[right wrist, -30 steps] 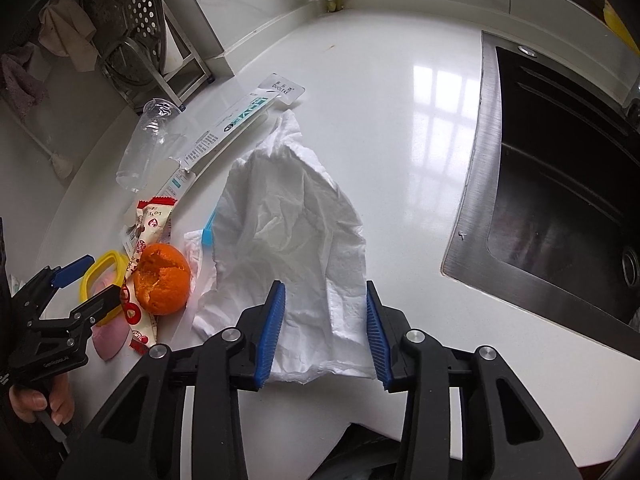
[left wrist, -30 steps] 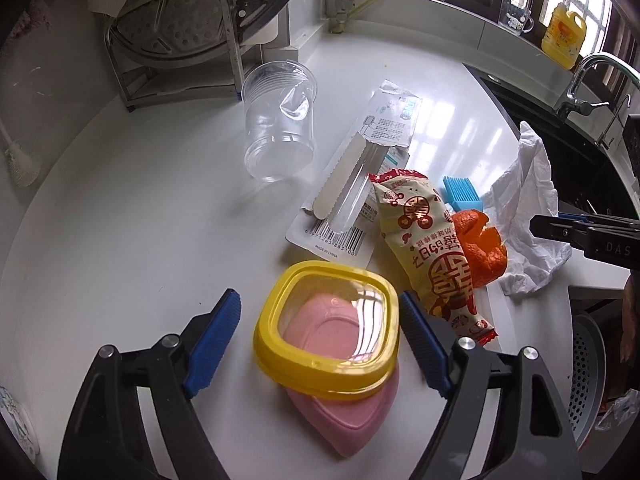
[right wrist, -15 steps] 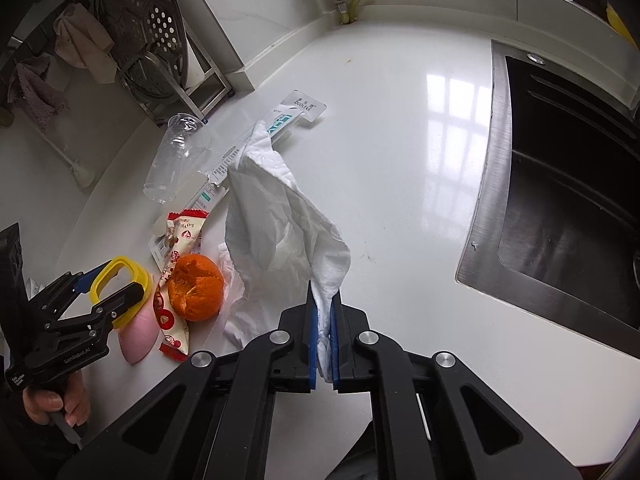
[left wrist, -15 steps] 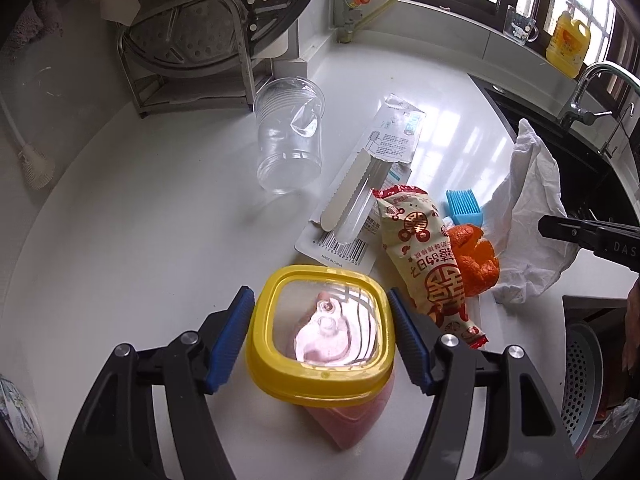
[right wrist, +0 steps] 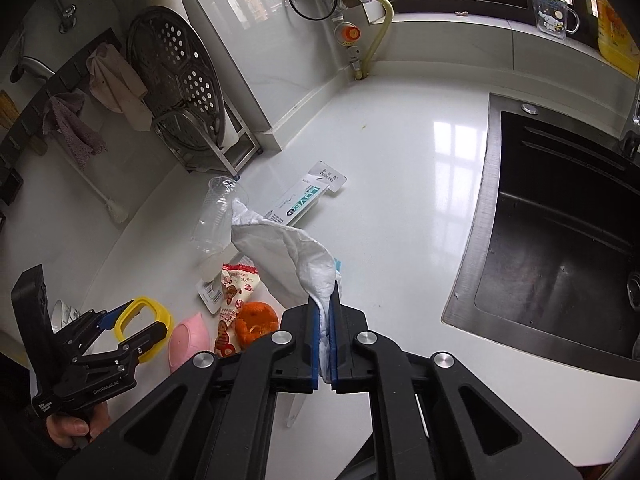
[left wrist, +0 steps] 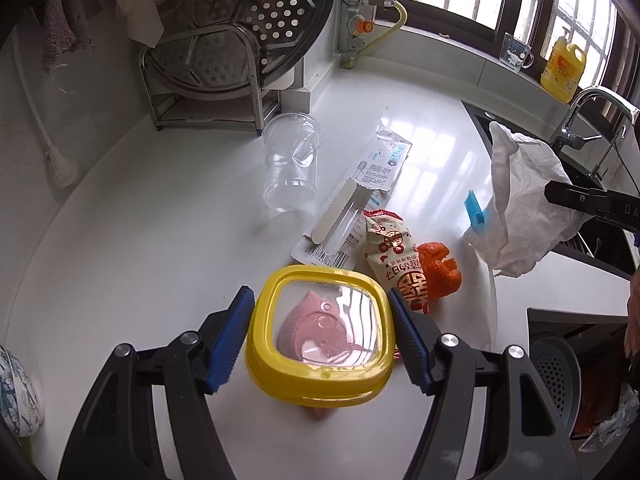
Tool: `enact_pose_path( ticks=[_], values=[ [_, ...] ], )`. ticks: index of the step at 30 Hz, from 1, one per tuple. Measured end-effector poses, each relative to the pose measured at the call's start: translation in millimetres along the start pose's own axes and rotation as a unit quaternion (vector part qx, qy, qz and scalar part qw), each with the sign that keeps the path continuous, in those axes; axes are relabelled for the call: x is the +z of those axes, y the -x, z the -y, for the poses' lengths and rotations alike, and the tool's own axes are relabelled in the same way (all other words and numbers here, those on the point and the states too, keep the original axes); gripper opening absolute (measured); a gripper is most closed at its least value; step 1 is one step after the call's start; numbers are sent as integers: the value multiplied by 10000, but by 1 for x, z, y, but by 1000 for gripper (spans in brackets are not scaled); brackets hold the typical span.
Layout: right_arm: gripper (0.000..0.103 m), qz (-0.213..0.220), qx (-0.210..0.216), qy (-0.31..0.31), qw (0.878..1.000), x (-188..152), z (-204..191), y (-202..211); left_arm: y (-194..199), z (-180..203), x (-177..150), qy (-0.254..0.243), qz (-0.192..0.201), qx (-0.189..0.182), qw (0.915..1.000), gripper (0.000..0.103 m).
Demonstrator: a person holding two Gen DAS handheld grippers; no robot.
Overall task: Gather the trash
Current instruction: 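Lift the white bag and yellow lid and carry both over the basket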
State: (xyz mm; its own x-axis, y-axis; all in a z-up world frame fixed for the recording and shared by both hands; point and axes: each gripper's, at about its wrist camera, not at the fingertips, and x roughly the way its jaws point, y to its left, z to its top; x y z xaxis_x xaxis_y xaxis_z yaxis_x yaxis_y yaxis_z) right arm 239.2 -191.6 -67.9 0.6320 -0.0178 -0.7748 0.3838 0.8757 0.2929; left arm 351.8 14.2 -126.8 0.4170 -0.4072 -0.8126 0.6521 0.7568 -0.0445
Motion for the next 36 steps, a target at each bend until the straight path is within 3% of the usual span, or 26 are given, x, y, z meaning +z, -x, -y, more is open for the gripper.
enact_pose_path(
  ticks=[9,15,24,36],
  values=[
    [4,387,176,242,9988,15,-17,42,29,8,-7,69,169,-3,9998,66],
    [4,359,395,447,9976,0,-22,60,61,15,-17,300,325,69,9990,66],
    [4,-77,893,810,9927,-47,-11,80,116,40,-50,870,431,452,9943,66],
    [4,-744,1439,1507,9752,-96,17,111,185,107,-122,1754,445,1037,9780,66]
  ],
)
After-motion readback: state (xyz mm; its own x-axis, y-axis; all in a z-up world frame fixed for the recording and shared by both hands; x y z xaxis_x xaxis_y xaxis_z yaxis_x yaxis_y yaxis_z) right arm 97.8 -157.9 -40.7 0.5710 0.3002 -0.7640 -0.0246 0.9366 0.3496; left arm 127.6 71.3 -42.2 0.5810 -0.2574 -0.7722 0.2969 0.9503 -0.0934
